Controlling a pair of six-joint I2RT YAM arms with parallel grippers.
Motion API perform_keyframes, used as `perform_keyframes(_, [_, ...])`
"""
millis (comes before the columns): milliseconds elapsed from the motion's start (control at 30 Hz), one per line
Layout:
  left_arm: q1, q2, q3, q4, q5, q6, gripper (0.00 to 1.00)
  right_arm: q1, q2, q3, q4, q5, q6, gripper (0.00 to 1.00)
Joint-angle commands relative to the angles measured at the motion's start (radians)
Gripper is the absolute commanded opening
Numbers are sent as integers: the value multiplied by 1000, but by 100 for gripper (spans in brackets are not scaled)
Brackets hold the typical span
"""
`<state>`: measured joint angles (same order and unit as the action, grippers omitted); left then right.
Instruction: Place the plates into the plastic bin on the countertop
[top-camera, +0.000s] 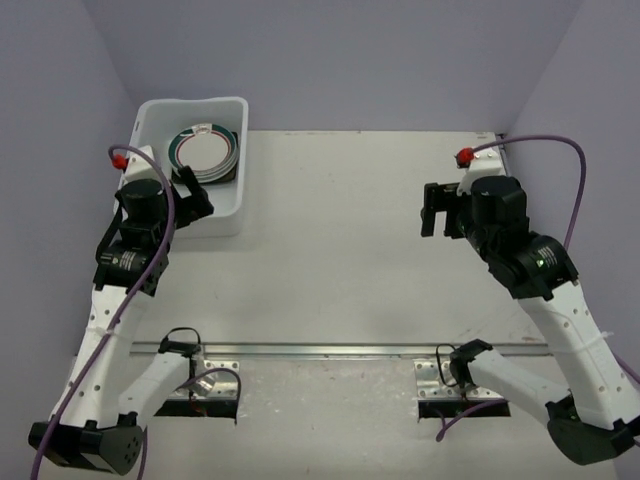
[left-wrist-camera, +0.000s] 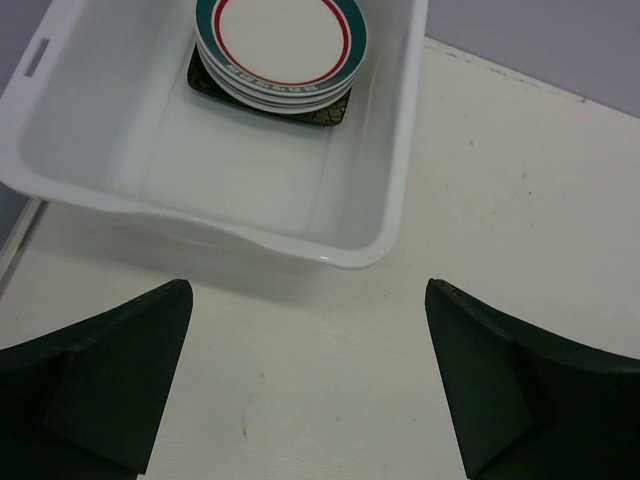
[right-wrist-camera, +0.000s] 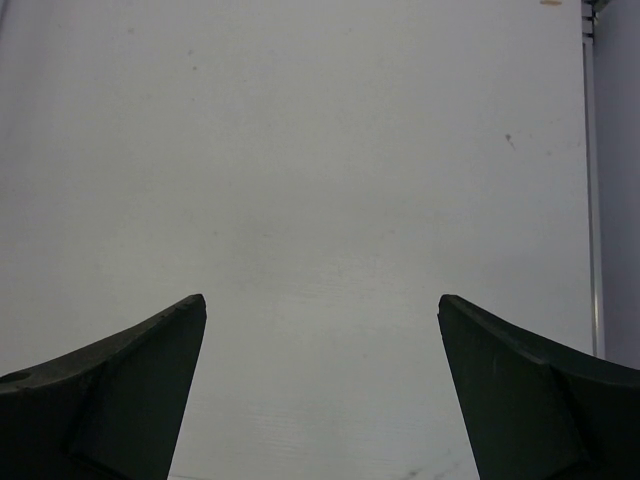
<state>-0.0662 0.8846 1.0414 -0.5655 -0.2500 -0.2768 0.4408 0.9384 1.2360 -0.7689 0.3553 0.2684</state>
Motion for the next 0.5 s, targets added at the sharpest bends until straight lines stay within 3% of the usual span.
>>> perform_keyframes(0, [-6,-53,-50,54,-16,33,100,-4,-152,-162,127,65,-56,99])
perform_keyframes(467, [-49,-82,-71,26,-78,31,100,-4,-196,-215,156,138,20,99])
